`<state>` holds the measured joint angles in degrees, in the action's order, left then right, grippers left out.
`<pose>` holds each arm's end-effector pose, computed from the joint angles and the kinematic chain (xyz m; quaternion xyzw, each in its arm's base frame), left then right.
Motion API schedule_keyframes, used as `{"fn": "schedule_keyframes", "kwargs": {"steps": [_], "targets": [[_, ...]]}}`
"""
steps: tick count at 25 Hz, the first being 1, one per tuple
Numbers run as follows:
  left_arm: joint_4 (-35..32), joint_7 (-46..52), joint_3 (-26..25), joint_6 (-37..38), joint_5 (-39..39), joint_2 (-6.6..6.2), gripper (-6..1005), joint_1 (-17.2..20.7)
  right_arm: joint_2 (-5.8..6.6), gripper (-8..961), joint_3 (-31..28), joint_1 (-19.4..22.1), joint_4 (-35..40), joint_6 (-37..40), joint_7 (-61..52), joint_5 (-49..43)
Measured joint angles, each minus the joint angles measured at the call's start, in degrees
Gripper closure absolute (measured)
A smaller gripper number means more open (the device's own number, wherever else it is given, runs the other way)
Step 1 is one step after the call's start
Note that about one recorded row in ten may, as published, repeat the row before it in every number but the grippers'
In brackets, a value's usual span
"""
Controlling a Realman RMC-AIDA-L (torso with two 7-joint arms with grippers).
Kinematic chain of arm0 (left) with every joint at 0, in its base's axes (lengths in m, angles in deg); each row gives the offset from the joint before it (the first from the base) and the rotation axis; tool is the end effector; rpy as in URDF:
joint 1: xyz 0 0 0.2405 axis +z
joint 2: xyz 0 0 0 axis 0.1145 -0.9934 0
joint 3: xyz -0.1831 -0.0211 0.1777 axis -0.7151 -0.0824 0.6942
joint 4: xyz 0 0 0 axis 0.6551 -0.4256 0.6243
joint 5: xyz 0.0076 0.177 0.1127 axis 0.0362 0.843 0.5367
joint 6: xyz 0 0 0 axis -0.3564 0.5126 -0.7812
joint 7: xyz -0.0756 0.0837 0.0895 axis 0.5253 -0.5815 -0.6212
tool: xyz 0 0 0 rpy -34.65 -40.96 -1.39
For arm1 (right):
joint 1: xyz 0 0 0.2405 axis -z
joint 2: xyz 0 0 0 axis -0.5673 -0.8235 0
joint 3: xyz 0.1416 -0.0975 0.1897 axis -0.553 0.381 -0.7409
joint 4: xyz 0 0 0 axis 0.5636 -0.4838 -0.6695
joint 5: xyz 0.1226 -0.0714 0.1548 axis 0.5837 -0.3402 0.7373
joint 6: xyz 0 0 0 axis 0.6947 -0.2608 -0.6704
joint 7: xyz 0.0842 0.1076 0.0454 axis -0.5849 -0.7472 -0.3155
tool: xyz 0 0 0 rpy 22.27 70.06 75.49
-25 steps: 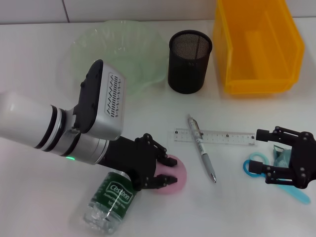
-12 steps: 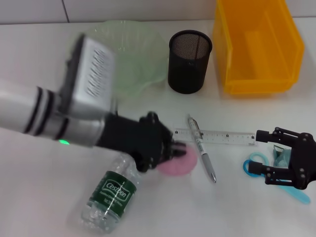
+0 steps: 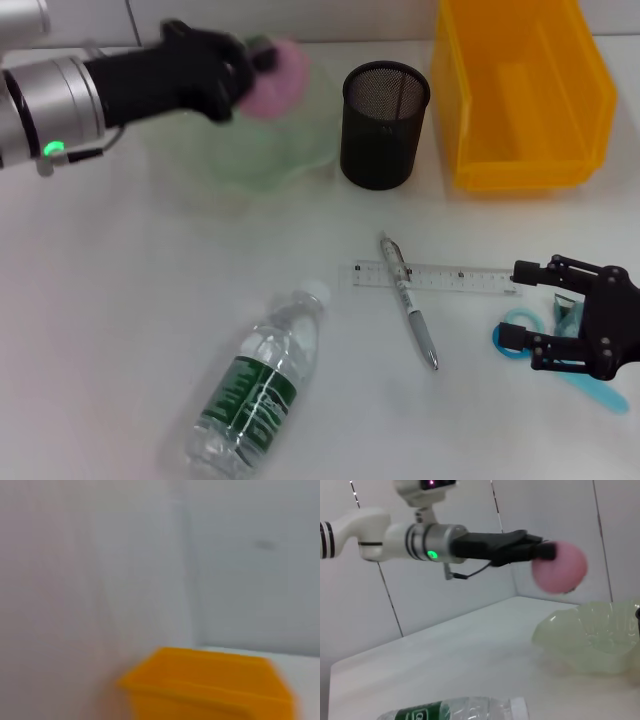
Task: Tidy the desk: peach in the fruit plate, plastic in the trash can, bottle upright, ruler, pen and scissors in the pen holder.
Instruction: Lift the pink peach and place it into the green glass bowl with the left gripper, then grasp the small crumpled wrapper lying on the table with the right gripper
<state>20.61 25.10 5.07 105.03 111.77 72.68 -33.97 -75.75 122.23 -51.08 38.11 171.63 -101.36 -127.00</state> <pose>-0.1965 0.3779 0.0104 -0.9332 -0.0818 -0.2462 0.2488 0.3172 0.2428 0.0105 -0.9286 0.1953 0.2835 0.1387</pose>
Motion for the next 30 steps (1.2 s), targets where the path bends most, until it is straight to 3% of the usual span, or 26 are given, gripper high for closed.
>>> {"fn": "schedule_keyframes", "kwargs": {"steps": [1, 5, 6, 16, 19, 28, 29, 30], "targets": [[5.61, -1.11, -1.09, -8.19, -3.67, 0.0, 940, -1.71, -0.03, 204, 0.0, -0.03, 0.0, -0.01, 0.0, 0.0], [9.38, -2.21, -1.4, -11.96, -5.25, -0.09, 931, -3.14, -0.11, 209, 0.0, -0.09, 0.02, -0.05, 0.09, 0.0], [14.86, -3.12, -2.46, -17.29, -5.83, -0.16, 929, -5.8, -0.13, 210, 0.0, -0.09, 0.06, -0.07, 0.09, 0.0], [20.96, -8.19, -1.98, -23.11, -6.42, 0.4, 907, -7.09, -0.18, 222, 0.0, -0.06, 0.09, -0.46, 0.05, -0.06], [21.1, -8.2, -1.95, -23.38, -7.21, 0.4, 900, -6.94, -0.18, 226, 0.0, -0.08, 0.06, -0.53, 0.04, -0.03], [20.49, -7.81, -2.06, -20.74, -8.39, 0.29, 555, -5.73, -0.25, 237, -0.43, -0.1, 1.88, 0.6, -4.08, 0.35], [20.2, -7.68, -2.14, -19.57, -8.64, 0.26, 520, -5.31, -0.26, 239, -0.75, -0.1, 3.22, 1.51, -6.41, 0.38], [18.63, -9.03, -2.43, -8.68, -11.26, -0.07, 486, -2.79, -0.26, 240, -1.23, -0.09, 4.87, 2.56, -9.08, 0.45]]}}
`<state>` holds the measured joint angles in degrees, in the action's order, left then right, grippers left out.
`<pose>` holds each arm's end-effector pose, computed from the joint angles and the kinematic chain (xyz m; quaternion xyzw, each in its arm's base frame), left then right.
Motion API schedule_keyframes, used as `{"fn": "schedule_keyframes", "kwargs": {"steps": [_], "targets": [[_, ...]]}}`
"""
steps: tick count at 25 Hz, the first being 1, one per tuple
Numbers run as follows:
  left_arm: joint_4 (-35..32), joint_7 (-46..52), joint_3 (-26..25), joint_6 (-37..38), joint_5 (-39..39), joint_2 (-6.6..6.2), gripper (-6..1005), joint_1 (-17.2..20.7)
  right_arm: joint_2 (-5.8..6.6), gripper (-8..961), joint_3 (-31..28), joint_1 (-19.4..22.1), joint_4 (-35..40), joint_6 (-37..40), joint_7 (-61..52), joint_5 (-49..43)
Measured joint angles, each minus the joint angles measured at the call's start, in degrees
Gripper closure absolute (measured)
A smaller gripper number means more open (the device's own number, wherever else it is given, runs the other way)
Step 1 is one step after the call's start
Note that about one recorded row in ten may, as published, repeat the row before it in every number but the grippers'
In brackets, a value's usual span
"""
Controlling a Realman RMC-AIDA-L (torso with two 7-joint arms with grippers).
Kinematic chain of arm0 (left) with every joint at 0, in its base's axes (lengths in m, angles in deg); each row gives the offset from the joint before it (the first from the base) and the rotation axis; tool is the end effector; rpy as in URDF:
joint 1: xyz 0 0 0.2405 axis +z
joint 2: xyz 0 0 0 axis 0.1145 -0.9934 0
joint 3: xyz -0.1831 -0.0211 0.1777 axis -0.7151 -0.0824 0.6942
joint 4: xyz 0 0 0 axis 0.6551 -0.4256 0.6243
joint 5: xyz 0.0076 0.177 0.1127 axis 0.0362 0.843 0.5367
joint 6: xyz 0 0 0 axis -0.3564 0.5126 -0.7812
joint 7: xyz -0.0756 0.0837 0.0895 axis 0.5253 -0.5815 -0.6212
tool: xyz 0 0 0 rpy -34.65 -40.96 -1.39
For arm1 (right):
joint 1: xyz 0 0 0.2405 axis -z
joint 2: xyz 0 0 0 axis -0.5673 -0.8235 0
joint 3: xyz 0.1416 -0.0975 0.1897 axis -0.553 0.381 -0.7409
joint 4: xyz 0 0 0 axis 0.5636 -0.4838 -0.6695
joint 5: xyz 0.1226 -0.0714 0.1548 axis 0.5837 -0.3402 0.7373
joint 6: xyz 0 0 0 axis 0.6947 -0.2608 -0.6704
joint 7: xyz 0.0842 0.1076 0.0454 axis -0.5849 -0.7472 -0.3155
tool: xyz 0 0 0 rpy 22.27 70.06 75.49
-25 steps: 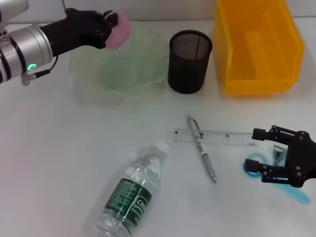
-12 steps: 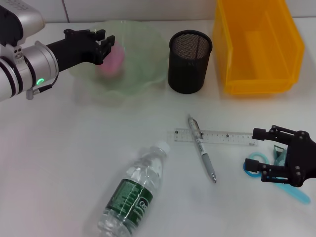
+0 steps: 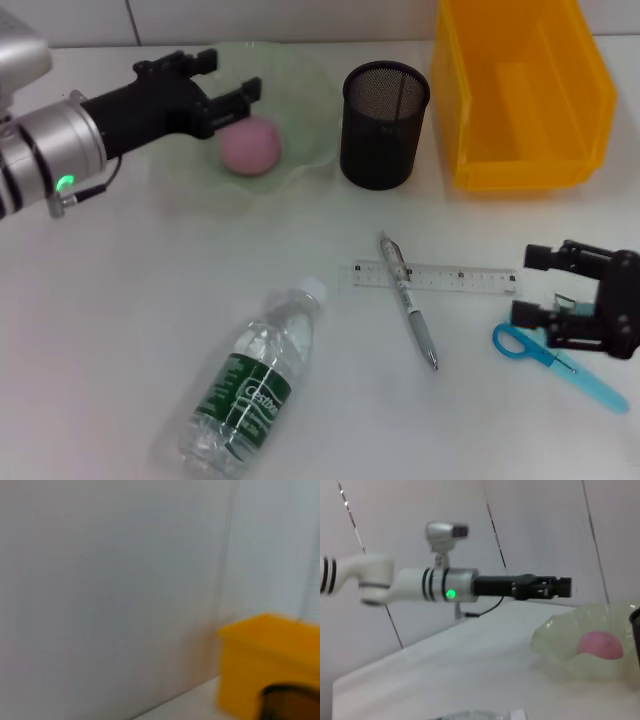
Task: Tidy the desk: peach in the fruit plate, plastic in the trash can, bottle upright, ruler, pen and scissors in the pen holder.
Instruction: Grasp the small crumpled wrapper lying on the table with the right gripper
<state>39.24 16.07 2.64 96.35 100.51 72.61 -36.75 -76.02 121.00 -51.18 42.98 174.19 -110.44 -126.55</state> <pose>-0.2421 0.3884 -0.0125 -0.8911 -0.1927 -0.2709 0.3088 0.3099 0.2487 0.0262 -0.9180 0.2322 0.2949 0.1279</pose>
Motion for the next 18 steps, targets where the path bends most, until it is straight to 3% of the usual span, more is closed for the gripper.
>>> {"fn": "schedule_keyframes", "kwargs": {"steps": [2, 3, 4, 7, 12, 18], "targets": [[-0.34, -2.37, -0.04, 8.88, -0.69, -0.33, 289, 2.02, 0.09, 242, -2.16, 0.0, 6.29, 4.38, -7.68, 0.03], [-0.34, -2.37, -0.04, 8.88, -0.69, -0.33, 277, 2.02, 0.09, 244, -2.16, 0.0, 6.29, 4.38, -7.68, 0.03], [-0.34, -3.94, 0.14, 15.59, 0.22, -0.64, 264, 3.08, 0.11, 245, -2.64, -0.06, 8.4, 5.54, -9.86, 0.03], [-0.3, -6.37, 0.44, 21.49, 2.94, -0.78, 227, 4.24, 0.14, 249, -3.15, -0.58, 16.59, 7.53, -19.08, -0.46], [-0.05, -10.84, 0.49, 27.29, 8.68, -0.32, 166, 6.76, 0.71, 255, -2.03, -3.7, 30.75, 8.75, -38.65, -7.41], [0.35, -10.97, 0.44, 27.71, 9.36, -0.23, 129, 7.53, 0.56, 262, 8.62, -8.44, 47.11, 10.02, -55.87, -22.44]]}}
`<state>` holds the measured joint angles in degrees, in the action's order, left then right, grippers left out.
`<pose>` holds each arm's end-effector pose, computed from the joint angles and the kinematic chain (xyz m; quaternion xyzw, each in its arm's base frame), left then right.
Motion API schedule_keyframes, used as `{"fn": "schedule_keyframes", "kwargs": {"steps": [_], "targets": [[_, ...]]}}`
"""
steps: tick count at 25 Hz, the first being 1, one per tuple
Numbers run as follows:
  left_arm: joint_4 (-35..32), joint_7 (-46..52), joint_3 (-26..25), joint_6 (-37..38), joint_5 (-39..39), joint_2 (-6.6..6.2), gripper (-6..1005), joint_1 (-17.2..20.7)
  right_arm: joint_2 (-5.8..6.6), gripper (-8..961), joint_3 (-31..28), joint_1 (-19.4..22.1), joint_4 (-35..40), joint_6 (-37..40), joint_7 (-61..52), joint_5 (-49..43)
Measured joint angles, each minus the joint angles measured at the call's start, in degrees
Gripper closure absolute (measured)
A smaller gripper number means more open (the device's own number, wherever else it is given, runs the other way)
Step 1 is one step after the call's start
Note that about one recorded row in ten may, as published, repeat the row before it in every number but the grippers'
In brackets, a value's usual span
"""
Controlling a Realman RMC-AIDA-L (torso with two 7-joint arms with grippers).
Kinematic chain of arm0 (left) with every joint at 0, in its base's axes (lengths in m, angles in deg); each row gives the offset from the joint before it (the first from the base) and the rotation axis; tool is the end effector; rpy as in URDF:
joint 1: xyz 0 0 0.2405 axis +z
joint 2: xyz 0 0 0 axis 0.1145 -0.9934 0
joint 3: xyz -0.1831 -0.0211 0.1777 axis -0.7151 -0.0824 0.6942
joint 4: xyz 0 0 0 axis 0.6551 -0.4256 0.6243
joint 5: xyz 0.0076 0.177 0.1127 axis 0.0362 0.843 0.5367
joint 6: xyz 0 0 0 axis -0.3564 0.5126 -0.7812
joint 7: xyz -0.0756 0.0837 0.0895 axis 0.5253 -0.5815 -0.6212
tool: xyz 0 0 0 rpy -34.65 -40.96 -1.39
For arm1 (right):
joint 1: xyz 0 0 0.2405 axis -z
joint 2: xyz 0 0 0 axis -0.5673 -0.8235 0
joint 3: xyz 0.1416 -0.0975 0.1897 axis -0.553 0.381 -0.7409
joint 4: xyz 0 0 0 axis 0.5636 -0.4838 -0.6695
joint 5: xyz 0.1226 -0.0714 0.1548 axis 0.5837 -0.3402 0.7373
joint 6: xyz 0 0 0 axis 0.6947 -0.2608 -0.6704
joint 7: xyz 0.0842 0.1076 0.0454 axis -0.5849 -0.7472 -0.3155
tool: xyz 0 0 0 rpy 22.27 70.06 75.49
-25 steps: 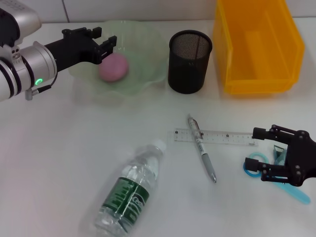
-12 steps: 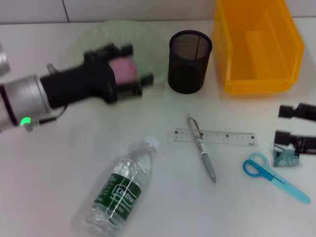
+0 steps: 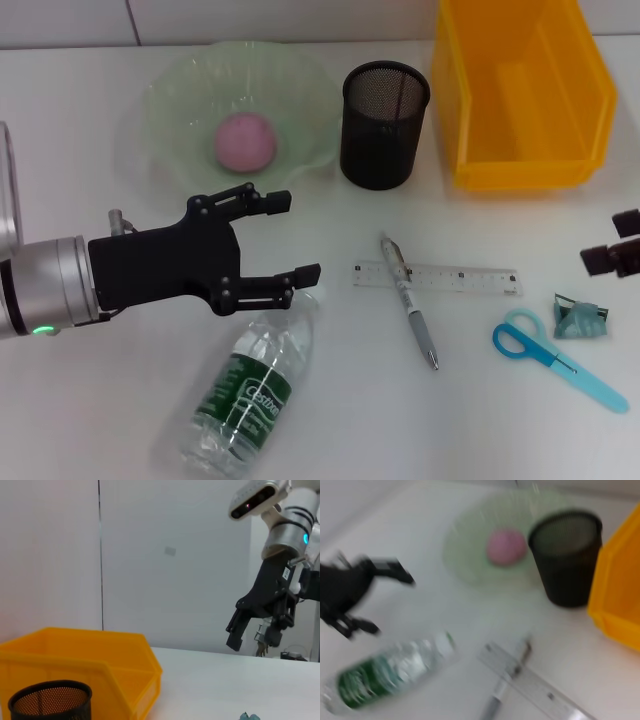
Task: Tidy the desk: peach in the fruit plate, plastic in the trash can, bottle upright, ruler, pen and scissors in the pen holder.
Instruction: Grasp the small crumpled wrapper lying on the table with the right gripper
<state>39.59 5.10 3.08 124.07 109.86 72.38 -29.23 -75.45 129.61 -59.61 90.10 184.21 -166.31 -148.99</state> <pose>-0.2530 0.2940 -0.0306 -0.9435 -0.0666 -0.2970 0.1308 0.2299 0.2977 0.1116 -0.9143 0.3817 0.0011 0.1356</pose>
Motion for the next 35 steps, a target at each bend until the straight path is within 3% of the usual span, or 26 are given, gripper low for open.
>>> {"fn": "schedule_keyframes", "kwargs": {"steps": [3, 7, 12, 17, 35], "targets": [[0.02, 0.01, 0.04, -0.03, 0.03, 0.02, 129, 0.01, -0.59, 266, 8.13, -2.94, 2.69, -0.08, -6.33, -8.4], [0.04, 0.23, 0.05, -0.02, 0.03, 0.03, 129, -0.04, -1.2, 271, 12.15, -5.79, 0.59, -0.03, -13.49, -15.57], [0.05, 0.1, 0.05, -0.4, 0.15, 0.02, 129, -0.08, -1.57, 277, 18.04, -5.52, -2.44, -3.91, -16.76, -20.14], [0.05, 0.23, 0.05, -0.4, 0.39, -0.01, 129, -0.31, -1.6, 285, 19.23, -4.57, -5.21, -8.92, -17.26, -21.06], [0.13, 0.09, 0.08, -1.33, 0.82, 0.05, 130, -0.51, -1.54, 303, 22.35, -4.86, -12.75, -15.59, -16.43, -21.72]]}}
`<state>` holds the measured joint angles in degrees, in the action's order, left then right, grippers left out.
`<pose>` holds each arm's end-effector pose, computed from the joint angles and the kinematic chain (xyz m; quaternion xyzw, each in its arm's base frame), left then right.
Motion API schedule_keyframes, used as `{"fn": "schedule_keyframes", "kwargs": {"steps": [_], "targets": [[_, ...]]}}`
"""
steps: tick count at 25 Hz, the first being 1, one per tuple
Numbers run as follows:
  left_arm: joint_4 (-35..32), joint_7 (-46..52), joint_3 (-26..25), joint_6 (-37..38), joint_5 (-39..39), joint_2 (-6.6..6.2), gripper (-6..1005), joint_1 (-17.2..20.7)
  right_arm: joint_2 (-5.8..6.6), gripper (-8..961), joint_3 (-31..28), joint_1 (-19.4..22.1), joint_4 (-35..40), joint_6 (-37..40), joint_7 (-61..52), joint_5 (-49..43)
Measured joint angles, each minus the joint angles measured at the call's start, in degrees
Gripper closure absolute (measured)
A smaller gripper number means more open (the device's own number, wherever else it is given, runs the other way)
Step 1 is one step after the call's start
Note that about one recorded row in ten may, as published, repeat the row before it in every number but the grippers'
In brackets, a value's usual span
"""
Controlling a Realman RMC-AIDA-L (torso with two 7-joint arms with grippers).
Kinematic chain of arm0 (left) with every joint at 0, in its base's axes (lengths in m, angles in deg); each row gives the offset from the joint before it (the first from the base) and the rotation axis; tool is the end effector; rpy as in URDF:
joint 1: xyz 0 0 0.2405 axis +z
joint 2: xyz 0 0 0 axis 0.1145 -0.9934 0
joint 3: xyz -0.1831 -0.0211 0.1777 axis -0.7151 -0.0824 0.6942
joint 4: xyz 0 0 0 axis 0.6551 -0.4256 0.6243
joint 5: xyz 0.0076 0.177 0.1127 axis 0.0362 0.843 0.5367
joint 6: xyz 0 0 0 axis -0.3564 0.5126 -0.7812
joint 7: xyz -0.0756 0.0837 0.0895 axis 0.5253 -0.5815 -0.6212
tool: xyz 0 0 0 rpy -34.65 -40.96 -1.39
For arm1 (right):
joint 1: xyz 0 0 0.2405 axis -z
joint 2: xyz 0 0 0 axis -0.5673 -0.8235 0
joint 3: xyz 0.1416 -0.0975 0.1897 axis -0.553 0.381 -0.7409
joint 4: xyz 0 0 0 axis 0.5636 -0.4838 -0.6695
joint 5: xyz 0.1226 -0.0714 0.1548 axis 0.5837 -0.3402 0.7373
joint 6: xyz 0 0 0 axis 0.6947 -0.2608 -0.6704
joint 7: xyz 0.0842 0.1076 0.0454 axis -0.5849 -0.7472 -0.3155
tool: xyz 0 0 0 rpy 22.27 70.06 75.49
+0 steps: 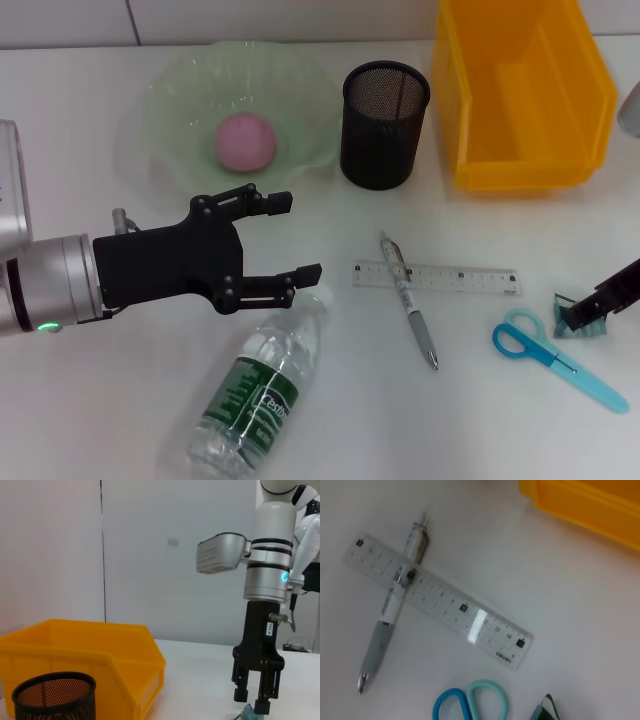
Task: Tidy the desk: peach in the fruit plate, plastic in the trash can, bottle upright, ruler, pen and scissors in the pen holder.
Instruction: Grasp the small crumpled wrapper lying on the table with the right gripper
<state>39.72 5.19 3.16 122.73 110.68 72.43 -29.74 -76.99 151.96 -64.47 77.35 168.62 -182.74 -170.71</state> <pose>-0.2537 0.2973 -0.0331 -0.9466 -0.0671 -0.2858 0.1331 0.2503 0.3293 0.0348 -0.8498 0.4563 -0.2071 0.1637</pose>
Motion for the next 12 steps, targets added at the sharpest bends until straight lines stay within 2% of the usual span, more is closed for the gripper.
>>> {"fn": "schedule_keyframes", "kwargs": {"steps": [12], "targets": [[0.0, 0.02, 0.42, 0.0, 0.0, 0.01, 129, 0.05, 0.0, 313, 2.75, -0.52, -2.98, -2.32, 0.06, -0.52]]}}
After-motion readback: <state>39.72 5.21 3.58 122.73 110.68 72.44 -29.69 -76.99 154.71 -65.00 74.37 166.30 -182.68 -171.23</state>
